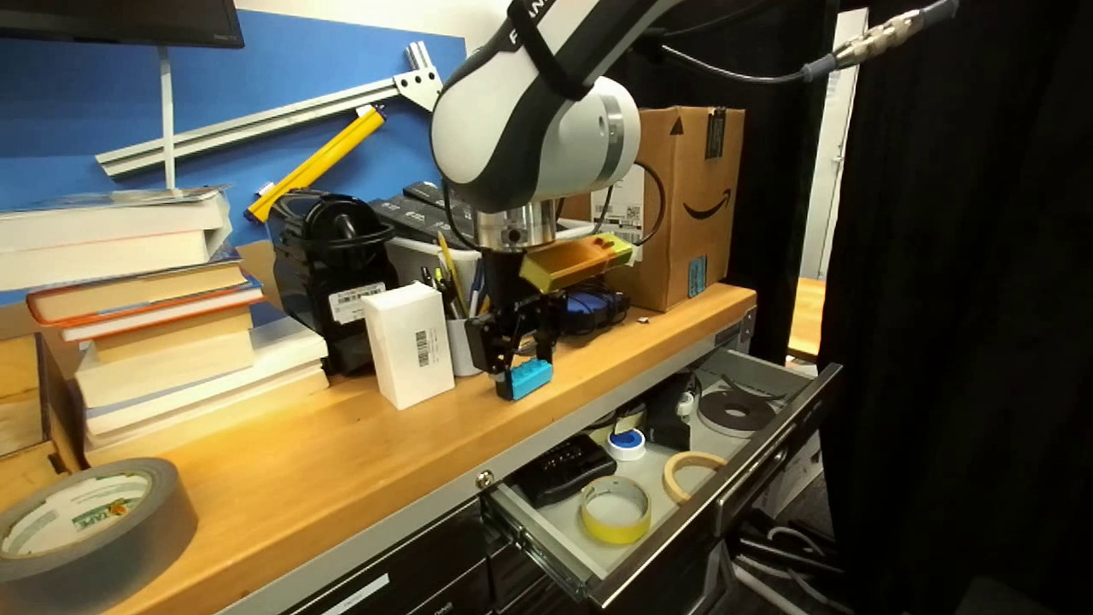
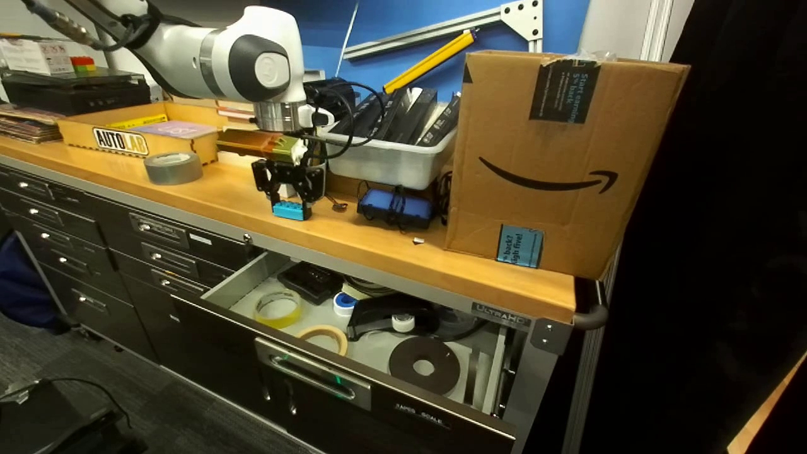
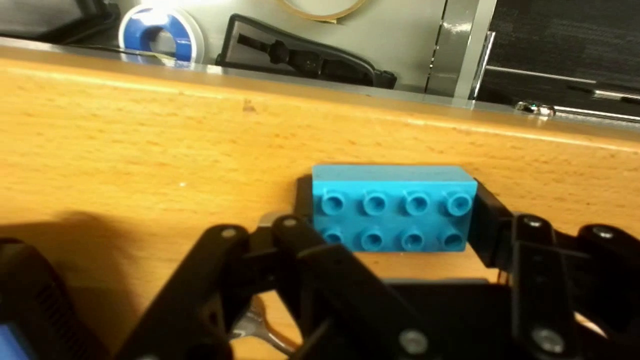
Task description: Put a blue Lego into the open drawer and then close the drawer
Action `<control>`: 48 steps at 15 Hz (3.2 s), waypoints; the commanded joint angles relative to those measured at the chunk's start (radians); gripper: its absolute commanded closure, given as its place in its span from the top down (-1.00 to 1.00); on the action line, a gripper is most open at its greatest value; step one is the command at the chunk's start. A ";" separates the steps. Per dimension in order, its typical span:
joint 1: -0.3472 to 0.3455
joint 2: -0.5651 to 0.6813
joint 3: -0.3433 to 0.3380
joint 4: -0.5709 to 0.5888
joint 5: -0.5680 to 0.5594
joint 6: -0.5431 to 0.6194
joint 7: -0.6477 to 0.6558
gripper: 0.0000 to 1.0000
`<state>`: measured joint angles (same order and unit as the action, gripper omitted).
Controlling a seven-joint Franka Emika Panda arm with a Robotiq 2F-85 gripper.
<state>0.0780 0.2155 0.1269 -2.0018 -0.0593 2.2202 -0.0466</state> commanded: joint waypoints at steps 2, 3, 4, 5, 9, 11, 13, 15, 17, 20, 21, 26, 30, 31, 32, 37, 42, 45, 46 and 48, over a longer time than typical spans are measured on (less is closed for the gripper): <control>-0.006 -0.181 -0.027 -0.217 0.024 0.038 0.033 -0.09; -0.011 -0.218 -0.035 -0.277 0.030 0.045 0.046 -0.09; -0.016 -0.249 -0.042 -0.325 0.036 0.045 0.054 -0.09; -0.022 -0.277 -0.050 -0.376 0.047 0.051 0.055 -0.09; -0.035 -0.289 -0.076 -0.467 0.095 0.110 0.053 0.87; -0.040 -0.304 -0.085 -0.500 0.124 0.142 0.033 1.00; -0.048 -0.334 -0.099 -0.539 0.136 0.141 0.003 1.00; -0.059 -0.351 -0.116 -0.569 0.133 0.084 -0.027 1.00; -0.066 -0.351 -0.131 -0.588 0.122 0.006 -0.061 1.00; -0.075 -0.312 -0.145 -0.587 0.113 -0.089 -0.107 1.00; -0.073 -0.283 -0.144 -0.582 0.121 -0.081 -0.096 1.00; -0.041 -0.185 -0.101 -0.578 0.147 0.107 0.051 1.00; 0.000 -0.161 -0.065 -0.595 0.013 0.322 0.309 1.00; 0.009 -0.152 -0.063 -0.586 -0.039 0.365 0.381 1.00; 0.020 -0.140 -0.065 -0.578 -0.105 0.406 0.463 1.00; 0.076 -0.084 -0.116 -0.451 -0.547 0.448 0.868 1.00; 0.216 -0.001 -0.219 -0.302 -0.927 0.407 1.264 1.00; 0.224 -0.035 -0.180 -0.368 -0.967 0.388 1.356 1.00; 0.215 -0.086 -0.172 -0.408 -0.930 0.408 1.321 1.00; 0.121 -0.188 -0.096 -0.488 -0.770 0.480 1.110 1.00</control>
<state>0.2802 0.1698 -0.0376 -2.4075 -0.9797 2.6153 1.2471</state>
